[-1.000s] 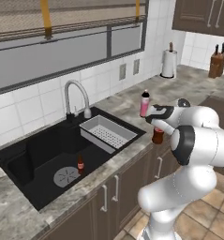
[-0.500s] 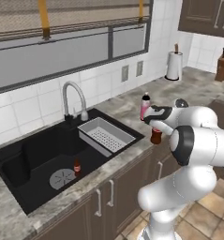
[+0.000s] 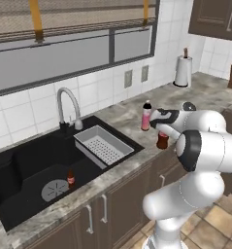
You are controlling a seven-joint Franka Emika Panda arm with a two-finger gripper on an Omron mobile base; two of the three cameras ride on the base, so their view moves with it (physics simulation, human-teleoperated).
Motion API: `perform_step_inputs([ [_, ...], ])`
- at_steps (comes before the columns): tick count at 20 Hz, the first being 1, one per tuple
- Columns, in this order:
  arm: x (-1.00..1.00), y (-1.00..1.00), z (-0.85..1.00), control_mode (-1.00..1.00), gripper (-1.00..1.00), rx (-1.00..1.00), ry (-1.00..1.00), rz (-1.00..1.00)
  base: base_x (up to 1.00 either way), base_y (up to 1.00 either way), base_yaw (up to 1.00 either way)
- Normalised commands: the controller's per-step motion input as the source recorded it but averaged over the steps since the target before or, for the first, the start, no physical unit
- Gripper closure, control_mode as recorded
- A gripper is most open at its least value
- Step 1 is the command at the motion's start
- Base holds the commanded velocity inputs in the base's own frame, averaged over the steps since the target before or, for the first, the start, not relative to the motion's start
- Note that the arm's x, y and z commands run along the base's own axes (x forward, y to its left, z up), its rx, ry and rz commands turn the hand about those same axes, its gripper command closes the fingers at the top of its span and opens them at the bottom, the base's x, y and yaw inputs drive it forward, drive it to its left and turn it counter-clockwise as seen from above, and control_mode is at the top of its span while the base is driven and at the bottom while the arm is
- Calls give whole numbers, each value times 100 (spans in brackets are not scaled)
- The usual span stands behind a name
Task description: Place the large bottle from the dining counter next to the other large bottle outside the sink, and place the small bottle from the dining counter next to the other small bottle inside the sink.
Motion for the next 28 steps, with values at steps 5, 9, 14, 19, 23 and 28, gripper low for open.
perform_step_inputs([
  [5, 0, 0, 0, 100, 100, 0, 0, 0, 6, -20, 17],
  [9, 0, 0, 0, 100, 100, 0, 0, 0, 0, -37, 16],
  [14, 0, 0, 0, 100, 100, 0, 0, 0, 0, -54, 13],
  [19, 0, 0, 0, 100, 100, 0, 0, 0, 0, -49, 13],
  [23, 0, 0, 0, 100, 100, 0, 0, 0, 0, -20, 17],
  [28, 0, 0, 0, 100, 100, 0, 0, 0, 0, -1, 20],
])
